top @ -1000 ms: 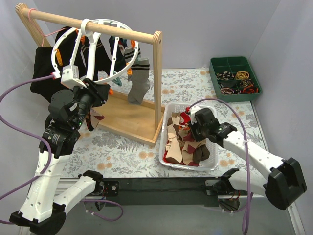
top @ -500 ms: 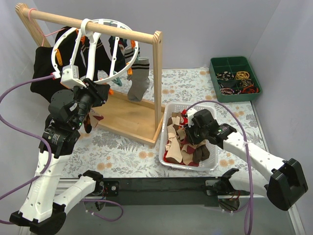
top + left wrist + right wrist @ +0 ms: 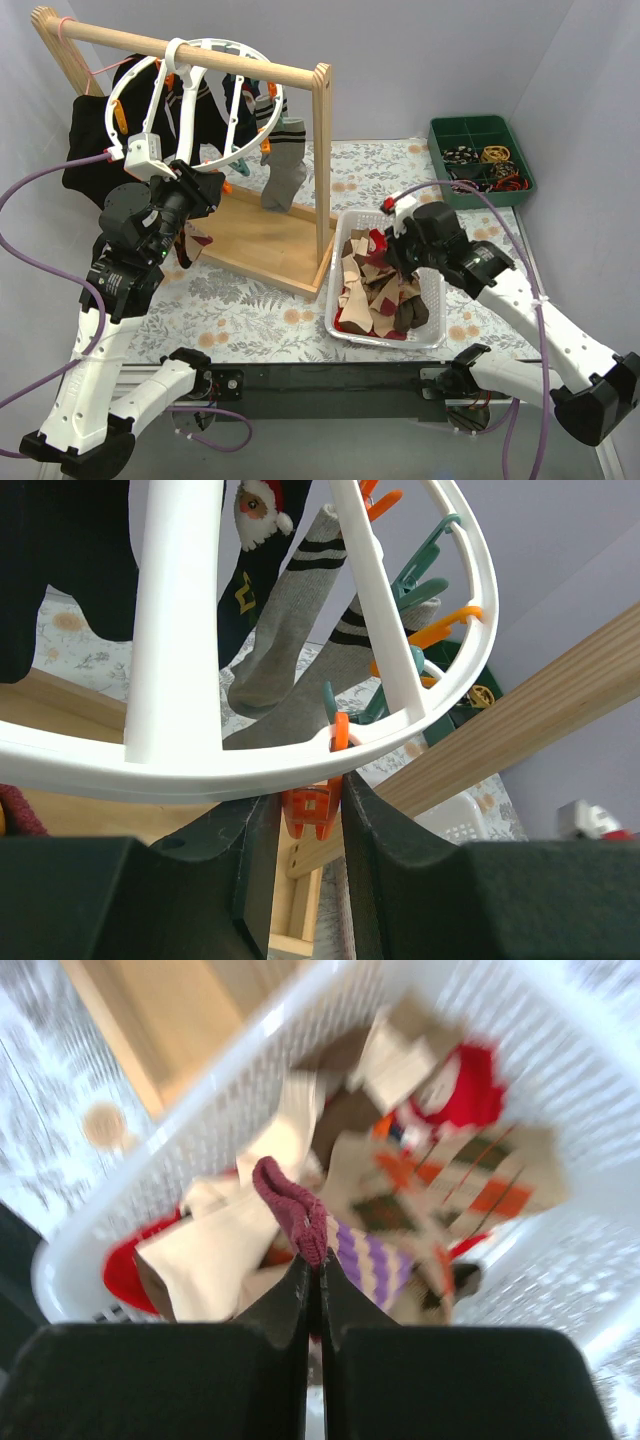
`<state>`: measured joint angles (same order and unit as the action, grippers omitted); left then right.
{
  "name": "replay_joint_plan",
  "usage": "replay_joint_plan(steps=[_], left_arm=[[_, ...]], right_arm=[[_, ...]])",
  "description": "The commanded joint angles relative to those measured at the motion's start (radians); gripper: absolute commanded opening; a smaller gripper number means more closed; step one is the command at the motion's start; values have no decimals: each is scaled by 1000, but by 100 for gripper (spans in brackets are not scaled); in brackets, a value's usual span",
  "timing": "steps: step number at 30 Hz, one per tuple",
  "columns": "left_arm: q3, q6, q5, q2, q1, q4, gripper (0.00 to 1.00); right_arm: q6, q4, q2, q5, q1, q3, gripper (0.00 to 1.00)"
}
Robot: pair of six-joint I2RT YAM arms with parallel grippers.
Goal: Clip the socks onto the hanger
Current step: Pick up the sock from the bin, then clamp the sock onto the hanger.
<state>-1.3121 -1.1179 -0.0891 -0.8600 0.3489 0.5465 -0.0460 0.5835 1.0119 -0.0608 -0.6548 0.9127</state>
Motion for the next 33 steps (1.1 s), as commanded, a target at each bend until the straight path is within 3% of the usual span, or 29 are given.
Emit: replay_joint_plan(steps=[1,7,10,14,17,25,33], left_arm=[[-18,18,3,7,-4,39,0],[-29,17,5,9,-5,43,0],[-36,13,9,3,-5,43,0],[-38,4,19,-4,-4,43,0],[-38,-3,17,-8,-4,46,0],[-49,-22,5,-16,-4,56,0],[-55,-49,9,-25,-4,75,0]], right_arm=[[35,1,-44,111,-3,244,1],[78,-1,-21,127,-3,526,1],[77,-10,11,15,-3,622,1],[-1,-83,62,-216,-8,637,1],[-43,-158,106,-284,-54,594,1],[-35,-318,200,-189,-284,574,1],[20,-511,352,-34,-417,565,1]])
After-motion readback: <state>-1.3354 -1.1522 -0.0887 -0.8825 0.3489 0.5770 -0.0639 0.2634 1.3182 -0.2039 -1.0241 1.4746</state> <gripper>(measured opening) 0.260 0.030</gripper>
